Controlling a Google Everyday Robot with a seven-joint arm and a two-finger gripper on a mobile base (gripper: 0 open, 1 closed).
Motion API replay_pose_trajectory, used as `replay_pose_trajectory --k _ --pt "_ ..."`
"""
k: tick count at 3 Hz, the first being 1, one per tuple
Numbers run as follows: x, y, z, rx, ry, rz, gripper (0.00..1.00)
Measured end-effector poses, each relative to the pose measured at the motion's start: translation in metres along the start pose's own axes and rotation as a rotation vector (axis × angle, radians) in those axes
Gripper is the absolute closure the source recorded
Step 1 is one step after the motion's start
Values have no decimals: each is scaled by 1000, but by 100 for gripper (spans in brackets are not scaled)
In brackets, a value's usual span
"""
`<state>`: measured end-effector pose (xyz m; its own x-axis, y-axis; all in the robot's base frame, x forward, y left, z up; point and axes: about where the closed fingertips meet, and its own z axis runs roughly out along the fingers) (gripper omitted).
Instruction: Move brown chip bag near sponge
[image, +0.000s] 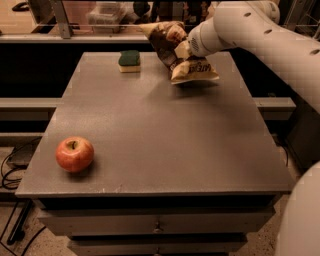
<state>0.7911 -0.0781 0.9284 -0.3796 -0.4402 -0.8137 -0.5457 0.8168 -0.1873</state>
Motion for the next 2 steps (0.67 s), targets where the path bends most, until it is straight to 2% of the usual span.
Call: replay_pose_trajectory --k 1,2 --pt "-4 13 24 -45 4 17 28" --pt "-7 13 37 -53 13 30 5"
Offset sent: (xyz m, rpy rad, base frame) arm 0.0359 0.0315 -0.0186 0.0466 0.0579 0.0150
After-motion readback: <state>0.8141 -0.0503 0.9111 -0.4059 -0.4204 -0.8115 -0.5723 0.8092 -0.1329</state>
